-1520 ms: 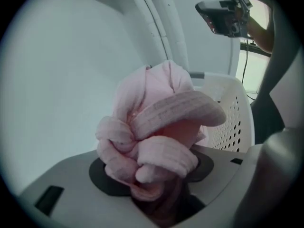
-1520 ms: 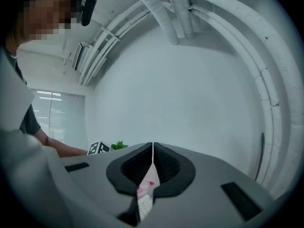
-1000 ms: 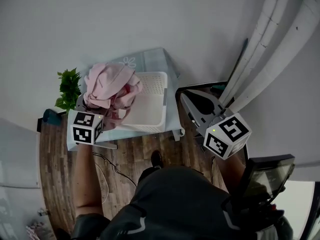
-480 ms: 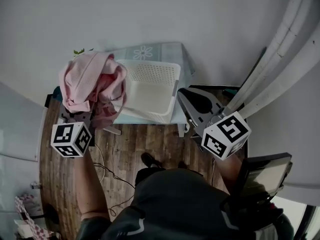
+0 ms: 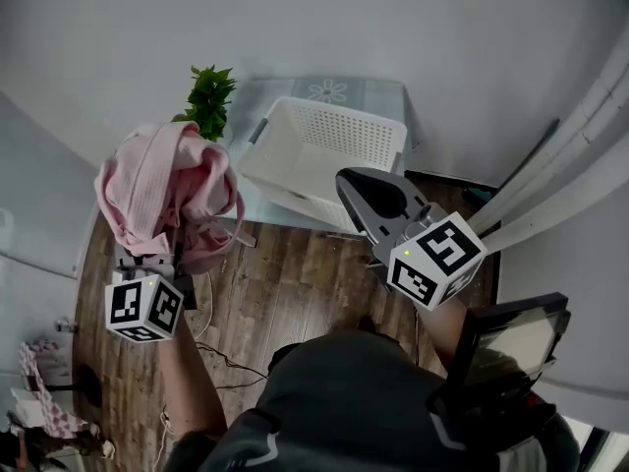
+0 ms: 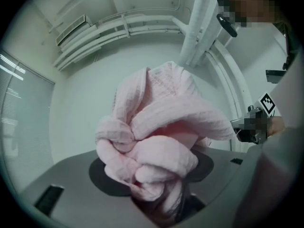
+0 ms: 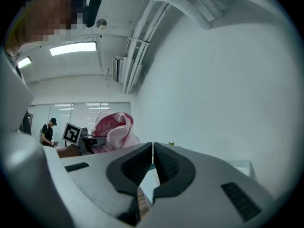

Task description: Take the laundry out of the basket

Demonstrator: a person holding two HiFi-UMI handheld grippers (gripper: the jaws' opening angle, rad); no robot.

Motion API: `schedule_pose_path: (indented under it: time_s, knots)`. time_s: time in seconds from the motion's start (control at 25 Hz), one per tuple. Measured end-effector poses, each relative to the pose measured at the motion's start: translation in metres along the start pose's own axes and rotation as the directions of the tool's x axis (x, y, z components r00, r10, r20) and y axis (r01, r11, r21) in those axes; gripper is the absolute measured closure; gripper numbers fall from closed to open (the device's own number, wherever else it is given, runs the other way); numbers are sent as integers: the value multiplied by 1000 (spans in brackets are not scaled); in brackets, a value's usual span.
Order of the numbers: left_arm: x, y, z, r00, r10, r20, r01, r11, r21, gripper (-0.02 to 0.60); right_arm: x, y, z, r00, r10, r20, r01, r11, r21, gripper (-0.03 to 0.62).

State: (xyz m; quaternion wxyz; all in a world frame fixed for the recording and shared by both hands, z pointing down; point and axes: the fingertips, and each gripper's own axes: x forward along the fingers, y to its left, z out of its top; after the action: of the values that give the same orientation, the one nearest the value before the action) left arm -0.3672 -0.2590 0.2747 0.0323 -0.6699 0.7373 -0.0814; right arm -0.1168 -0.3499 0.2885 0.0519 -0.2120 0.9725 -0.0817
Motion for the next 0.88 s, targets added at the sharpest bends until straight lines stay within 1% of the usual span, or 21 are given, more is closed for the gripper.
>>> schedule_pose_path:
  time_s: [0.16, 0.36, 0.48, 0.56, 0.76, 0.88]
  knots:
    - [-33, 26, -13, 1000, 30, 4, -30, 999, -25, 302, 30, 36, -7, 999, 34, -22, -34, 999, -1, 574]
    - [-73, 60, -25, 997, 62, 37, -60, 996, -59, 302, 65, 83, -19, 997, 65, -39, -64, 998, 9, 574]
    - [-92, 77, -32, 997, 68, 48, -65, 996, -59, 302, 83, 108, -25, 995, 87, -49, -86, 996, 11, 575]
    - [-103, 84, -37, 996, 72, 48, -69, 996, -58, 302, 92, 122, -29, 994, 96, -55, -96, 995, 13, 574]
    - [-135, 97, -58, 996, 66, 66, -60, 995, -85, 302, 103, 160, -43, 992, 109, -68, -109, 994, 1, 574]
    - [-144, 98, -69, 996, 59, 67, -53, 995, -89, 302, 106, 171, -50, 991, 108, -75, -109, 994, -1, 574]
